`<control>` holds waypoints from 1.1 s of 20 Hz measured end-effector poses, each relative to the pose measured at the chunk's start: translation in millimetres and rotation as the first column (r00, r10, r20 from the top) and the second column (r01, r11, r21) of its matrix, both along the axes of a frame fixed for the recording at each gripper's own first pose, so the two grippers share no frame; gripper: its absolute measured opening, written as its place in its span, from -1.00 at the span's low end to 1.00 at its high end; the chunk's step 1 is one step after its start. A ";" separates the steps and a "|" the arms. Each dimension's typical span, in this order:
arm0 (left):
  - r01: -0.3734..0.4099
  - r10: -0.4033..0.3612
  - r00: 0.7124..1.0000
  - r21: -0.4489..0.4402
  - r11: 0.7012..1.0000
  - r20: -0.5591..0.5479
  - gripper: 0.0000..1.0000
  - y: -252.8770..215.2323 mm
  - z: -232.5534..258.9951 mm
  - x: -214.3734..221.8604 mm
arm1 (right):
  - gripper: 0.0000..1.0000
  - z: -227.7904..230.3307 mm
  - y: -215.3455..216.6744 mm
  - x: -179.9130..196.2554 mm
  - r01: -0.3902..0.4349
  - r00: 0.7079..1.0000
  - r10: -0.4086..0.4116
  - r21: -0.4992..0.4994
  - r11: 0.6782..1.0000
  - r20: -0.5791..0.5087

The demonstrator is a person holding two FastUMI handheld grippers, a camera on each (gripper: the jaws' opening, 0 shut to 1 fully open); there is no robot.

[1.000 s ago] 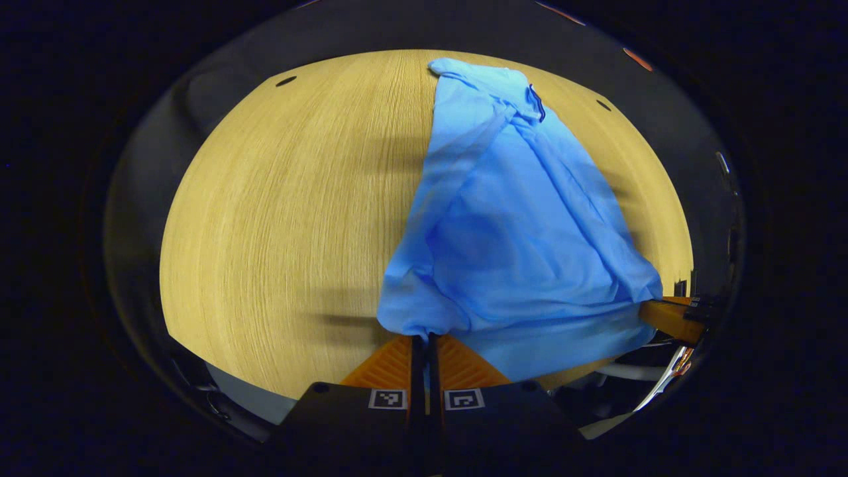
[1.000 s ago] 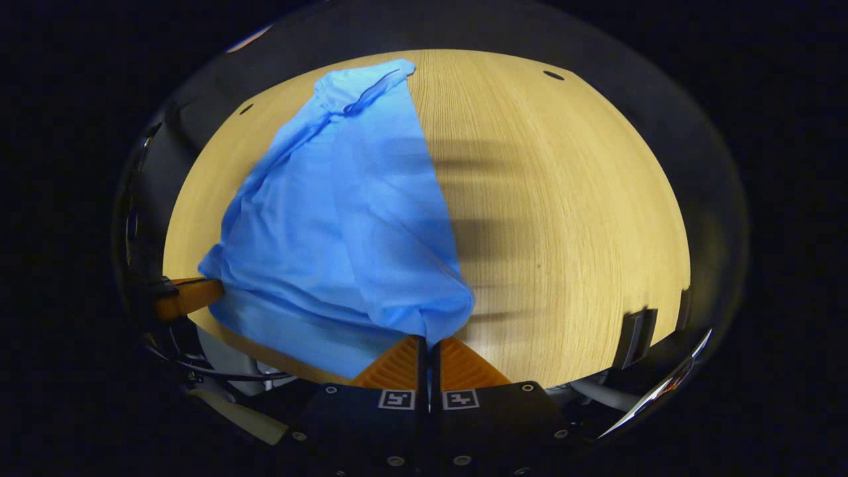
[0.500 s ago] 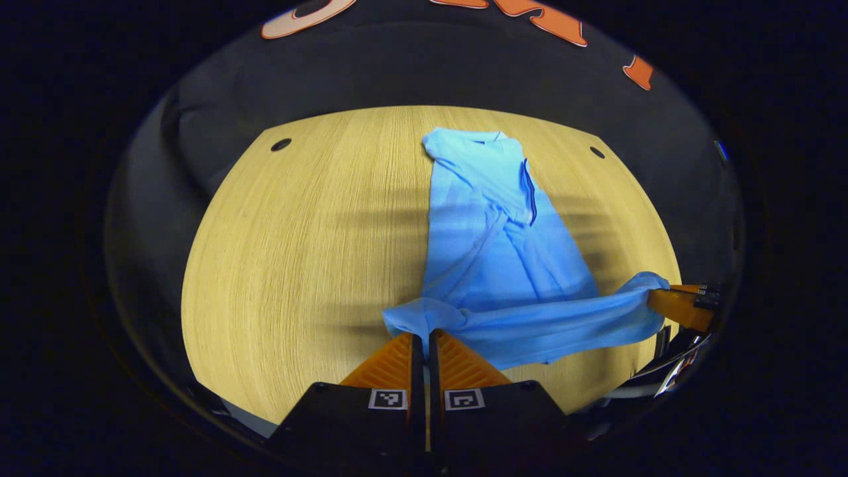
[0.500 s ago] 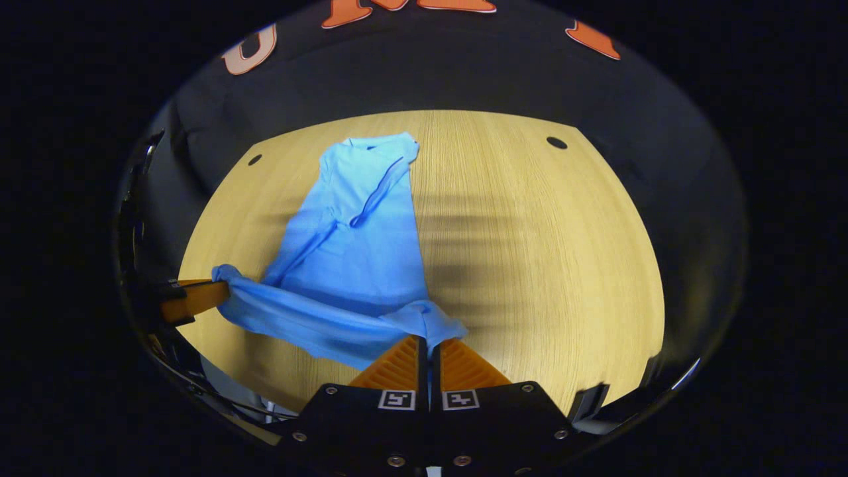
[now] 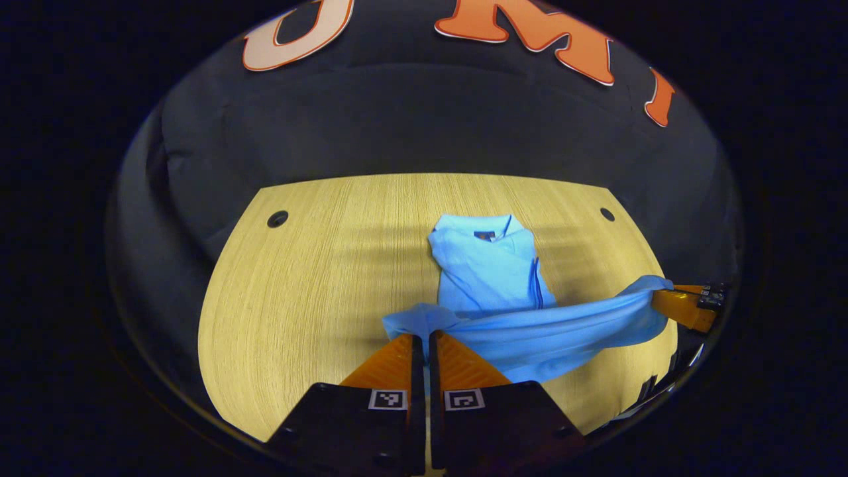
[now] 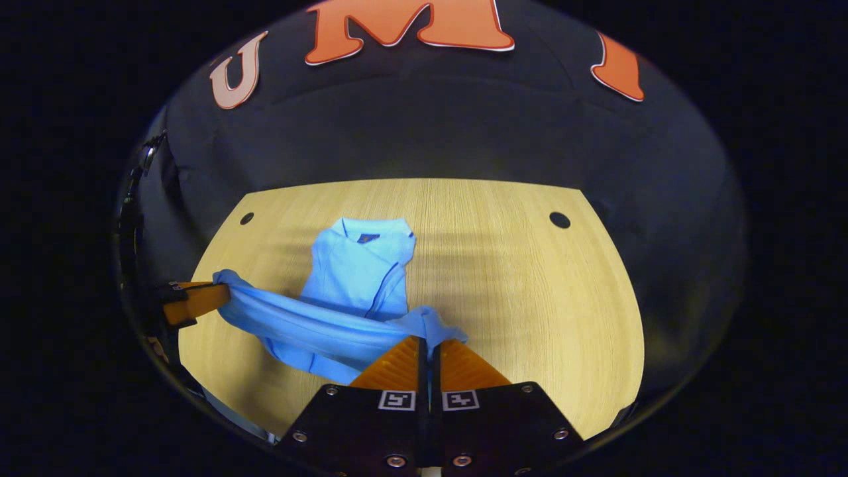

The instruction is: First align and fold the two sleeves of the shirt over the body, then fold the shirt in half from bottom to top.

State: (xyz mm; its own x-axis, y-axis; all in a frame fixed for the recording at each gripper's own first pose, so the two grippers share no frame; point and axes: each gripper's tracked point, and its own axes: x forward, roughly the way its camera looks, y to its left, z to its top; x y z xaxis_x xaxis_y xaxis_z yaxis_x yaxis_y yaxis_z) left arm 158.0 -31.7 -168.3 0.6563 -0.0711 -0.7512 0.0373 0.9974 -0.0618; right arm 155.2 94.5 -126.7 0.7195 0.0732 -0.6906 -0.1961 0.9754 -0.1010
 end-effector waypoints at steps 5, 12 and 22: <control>0.003 -0.003 1.000 0.008 1.000 0.030 -0.87 3.0 12.1 57.3 | -0.99 9.5 11.9 51.6 0.002 1.000 -0.002 -0.002 1.000 0.025; -0.015 0.015 1.000 0.048 0.999 -0.011 -0.86 10.6 -35.4 113.8 | -0.99 -25.0 24.8 116.1 0.017 1.000 -0.018 0.016 1.000 0.013; -0.049 0.046 0.998 0.121 0.991 0.032 0.28 31.4 -46.7 138.5 | -0.27 -43.6 20.0 125.6 0.089 0.995 -0.088 0.014 0.996 -0.046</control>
State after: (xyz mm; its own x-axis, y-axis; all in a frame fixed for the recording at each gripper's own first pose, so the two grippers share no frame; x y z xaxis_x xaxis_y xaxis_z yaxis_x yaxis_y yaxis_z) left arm 296.5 -0.3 -214.9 0.6786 0.0515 -0.7327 -0.0102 0.9981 0.0608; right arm 280.8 114.6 -170.3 0.6917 0.0217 -0.7219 -0.1128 0.9905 -0.0783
